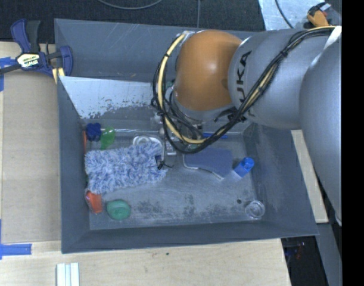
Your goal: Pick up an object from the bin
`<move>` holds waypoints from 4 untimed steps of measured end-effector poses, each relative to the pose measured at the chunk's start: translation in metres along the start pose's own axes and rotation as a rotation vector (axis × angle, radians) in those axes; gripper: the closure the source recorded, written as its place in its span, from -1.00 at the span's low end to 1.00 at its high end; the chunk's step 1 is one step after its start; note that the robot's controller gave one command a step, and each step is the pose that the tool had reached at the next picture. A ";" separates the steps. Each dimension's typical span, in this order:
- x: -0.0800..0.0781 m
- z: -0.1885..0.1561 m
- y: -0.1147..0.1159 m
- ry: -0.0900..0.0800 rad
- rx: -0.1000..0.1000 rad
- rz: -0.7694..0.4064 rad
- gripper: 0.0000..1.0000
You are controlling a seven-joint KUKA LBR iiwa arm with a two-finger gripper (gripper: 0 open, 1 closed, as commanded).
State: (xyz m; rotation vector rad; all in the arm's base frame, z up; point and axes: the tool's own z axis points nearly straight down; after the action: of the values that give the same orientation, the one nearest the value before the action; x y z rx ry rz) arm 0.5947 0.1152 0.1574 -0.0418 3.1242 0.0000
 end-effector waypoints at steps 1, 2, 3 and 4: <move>-0.009 0.059 0.046 0.013 -0.006 -0.290 -1.00; -0.017 0.086 0.023 0.002 -0.001 -0.216 -1.00; -0.016 0.086 0.073 0.006 -0.005 -0.425 1.00; -0.016 0.086 0.073 0.006 -0.005 -0.424 1.00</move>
Offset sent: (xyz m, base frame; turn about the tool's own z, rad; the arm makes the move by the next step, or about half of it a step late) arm 0.0173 0.0231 -0.0874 -0.2167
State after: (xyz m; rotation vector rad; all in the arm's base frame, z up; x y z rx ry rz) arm 0.6098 0.1886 0.0714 -0.6997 3.0519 0.0025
